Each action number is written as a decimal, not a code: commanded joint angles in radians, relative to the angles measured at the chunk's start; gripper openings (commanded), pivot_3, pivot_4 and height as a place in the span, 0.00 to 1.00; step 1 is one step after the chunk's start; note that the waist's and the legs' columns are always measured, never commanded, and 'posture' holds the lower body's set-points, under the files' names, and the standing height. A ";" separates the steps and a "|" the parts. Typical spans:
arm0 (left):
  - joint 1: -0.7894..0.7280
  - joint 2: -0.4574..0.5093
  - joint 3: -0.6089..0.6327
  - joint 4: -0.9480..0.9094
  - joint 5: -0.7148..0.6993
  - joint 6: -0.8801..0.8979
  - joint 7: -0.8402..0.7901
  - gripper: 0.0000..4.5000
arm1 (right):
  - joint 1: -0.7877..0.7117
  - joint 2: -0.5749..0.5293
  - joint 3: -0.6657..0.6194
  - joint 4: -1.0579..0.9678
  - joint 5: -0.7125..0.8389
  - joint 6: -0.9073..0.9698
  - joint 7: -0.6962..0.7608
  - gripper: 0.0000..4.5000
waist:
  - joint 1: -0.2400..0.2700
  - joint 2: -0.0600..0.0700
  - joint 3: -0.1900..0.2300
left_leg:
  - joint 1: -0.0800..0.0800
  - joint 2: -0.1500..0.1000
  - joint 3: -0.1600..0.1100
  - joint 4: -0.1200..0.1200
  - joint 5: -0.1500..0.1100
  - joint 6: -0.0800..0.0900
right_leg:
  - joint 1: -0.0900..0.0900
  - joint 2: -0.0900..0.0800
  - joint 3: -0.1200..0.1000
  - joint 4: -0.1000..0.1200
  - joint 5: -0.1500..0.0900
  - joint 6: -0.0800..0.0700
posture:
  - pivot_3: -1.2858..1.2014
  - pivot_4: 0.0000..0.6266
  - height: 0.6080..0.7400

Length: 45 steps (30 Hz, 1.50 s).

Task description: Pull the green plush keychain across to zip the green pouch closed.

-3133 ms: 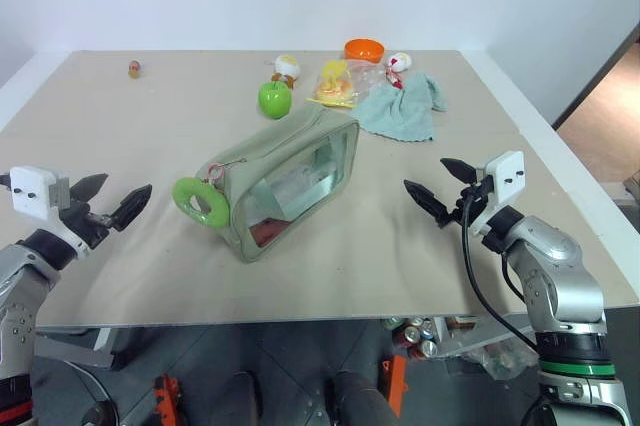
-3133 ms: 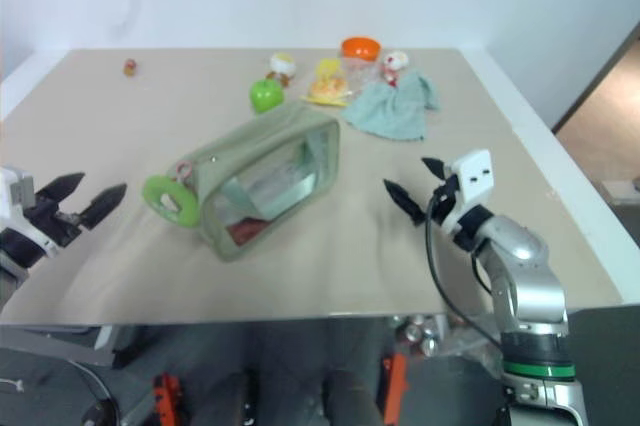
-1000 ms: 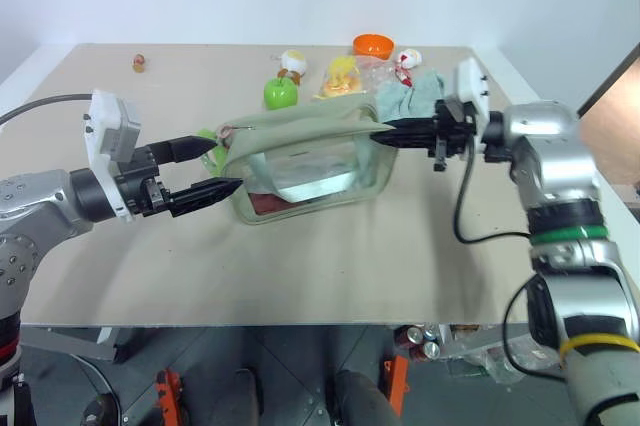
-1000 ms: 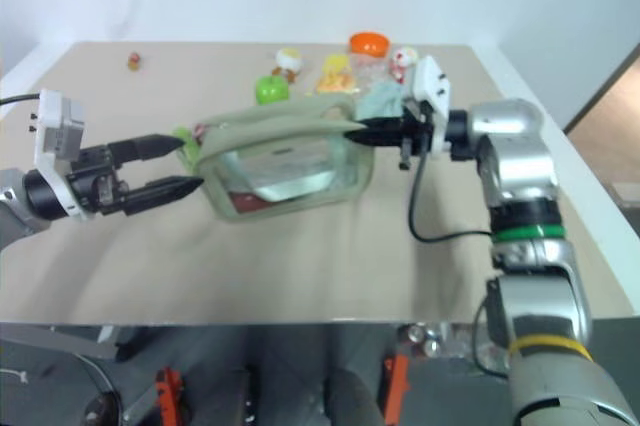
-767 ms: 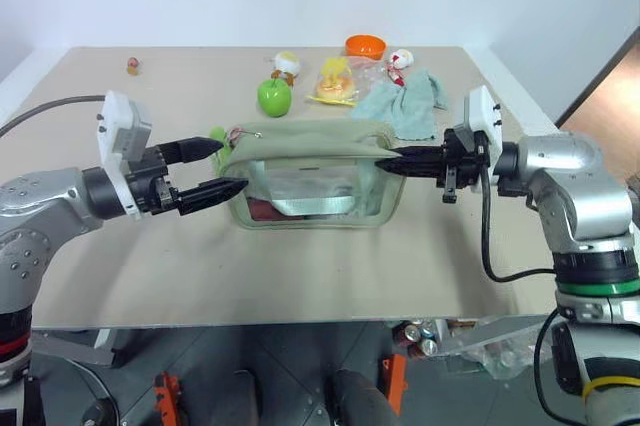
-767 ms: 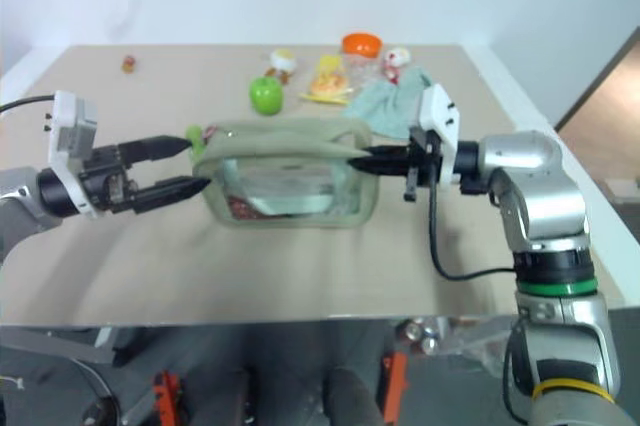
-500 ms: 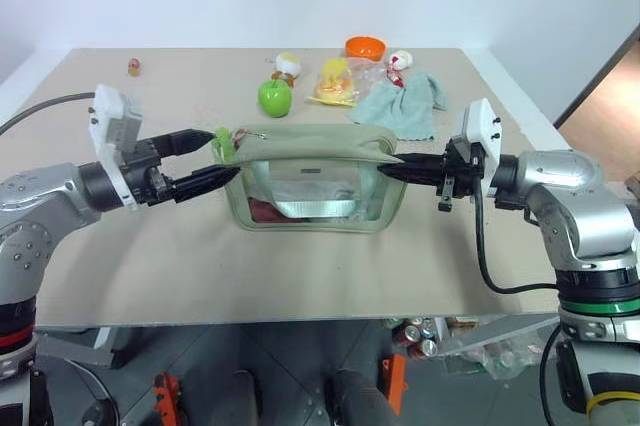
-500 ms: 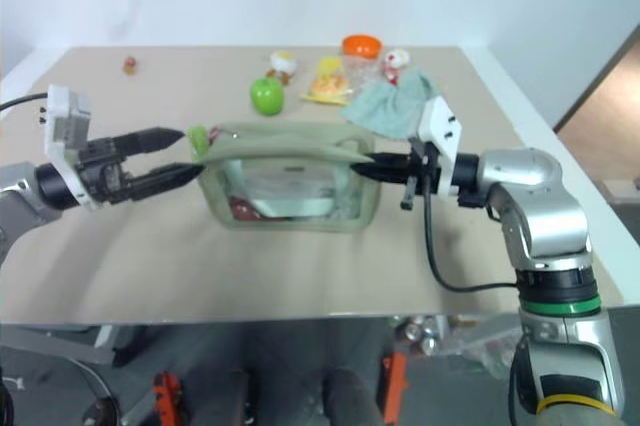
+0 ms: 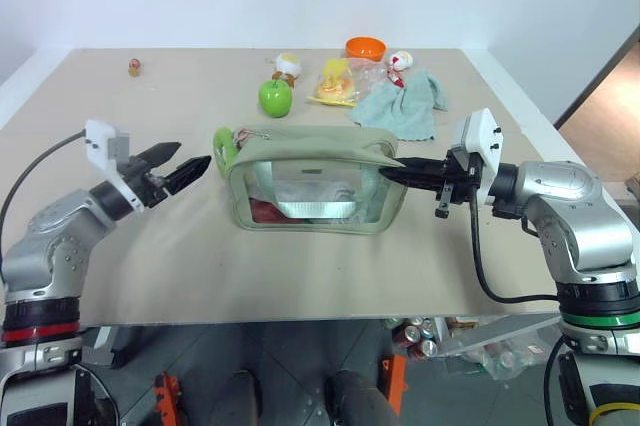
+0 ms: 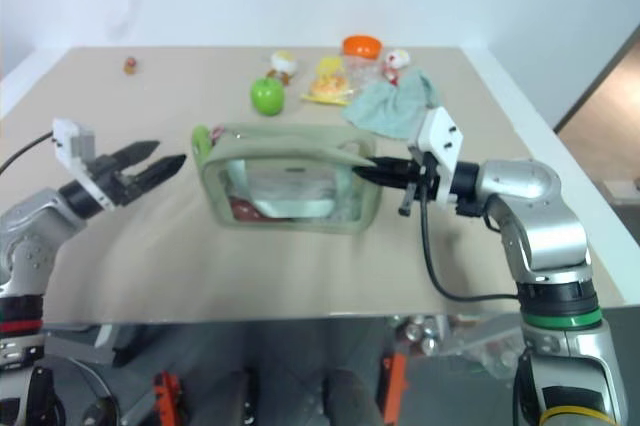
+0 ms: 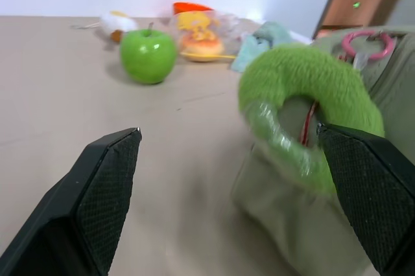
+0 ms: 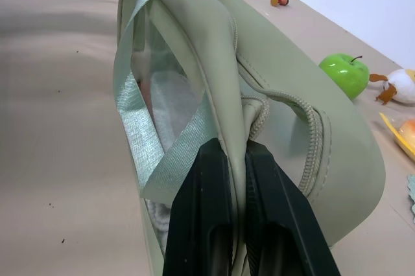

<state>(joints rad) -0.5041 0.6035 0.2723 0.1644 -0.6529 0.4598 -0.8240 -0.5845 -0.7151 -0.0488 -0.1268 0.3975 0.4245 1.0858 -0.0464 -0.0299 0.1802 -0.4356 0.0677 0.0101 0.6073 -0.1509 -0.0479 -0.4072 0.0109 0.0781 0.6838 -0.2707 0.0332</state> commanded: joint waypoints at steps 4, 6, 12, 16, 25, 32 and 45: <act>-0.088 -0.037 -0.006 0.119 0.008 -0.017 -0.062 1.00 | -0.002 -0.016 -0.019 -0.050 0.018 -0.020 -0.003 0.01 | -0.001 0.000 0.000 | 0.000 0.000 0.000 0.000 0.000 0.000 | 0.000 0.000 0.000 0.000 0.000 0.000 | 0.52 0.24 1.00; -0.101 -0.046 -0.006 0.144 0.001 -0.002 -0.079 1.00 | -0.003 -0.018 -0.019 -0.048 0.016 -0.024 -0.003 0.01 | -0.001 0.000 0.000 | 0.000 0.000 0.000 0.000 0.000 0.000 | 0.000 0.000 0.000 0.000 0.000 0.000 | 0.52 0.24 1.00; -0.132 -0.079 -0.010 0.205 0.017 -0.028 -0.107 0.57 | 0.002 -0.021 -0.015 -0.044 0.010 -0.035 -0.002 0.00 | -0.001 0.000 0.000 | -0.001 0.000 0.000 0.000 0.000 0.000 | 0.000 0.000 0.000 0.000 0.000 0.000 | 0.52 0.24 1.00; -0.151 -0.090 -0.009 0.214 0.025 -0.040 -0.107 0.28 | 0.006 -0.028 -0.016 -0.034 0.004 -0.049 0.004 0.00 | 0.000 0.000 0.000 | -0.001 0.000 -0.001 0.000 0.000 0.000 | 0.000 0.000 -0.001 0.000 0.000 0.000 | 0.52 0.24 1.00; -0.183 -0.099 -0.001 0.150 0.013 -0.049 -0.104 0.01 | -0.003 -0.040 -0.008 -0.011 -0.003 -0.066 0.014 0.00 | 0.001 0.000 0.000 | -0.001 0.000 -0.002 0.000 0.000 0.000 | 0.000 0.000 -0.001 0.000 0.000 0.000 | 0.52 0.24 1.00; -0.274 -0.095 -0.030 -0.027 -0.005 -0.024 -0.095 0.01 | -0.005 -0.047 -0.005 0.004 -0.010 -0.079 0.024 0.00 | 0.002 0.000 0.000 | -0.002 -0.001 -0.003 0.001 0.000 0.000 | 0.001 0.000 -0.002 0.000 0.000 0.000 | 0.52 0.24 1.00; -0.448 -0.167 -0.306 -0.037 0.142 -0.035 -0.178 0.01 | -0.003 -0.037 0.005 0.018 -0.019 -0.107 0.016 0.00 | 0.000 0.000 0.000 | -0.001 -0.001 -0.004 0.002 0.000 0.000 | 0.001 0.000 -0.002 0.000 0.000 0.001 | 0.52 0.24 1.00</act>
<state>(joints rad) -0.9245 0.4249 -0.0110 0.1258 -0.5380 0.4409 -0.9759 -0.5700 -0.7476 -0.0388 -0.0930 0.3816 0.3362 1.1065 -0.0463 -0.0297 0.1802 -0.4370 0.0662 0.0055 0.6090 -0.1508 -0.0480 -0.4059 0.0112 0.0762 0.6837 -0.2710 0.0342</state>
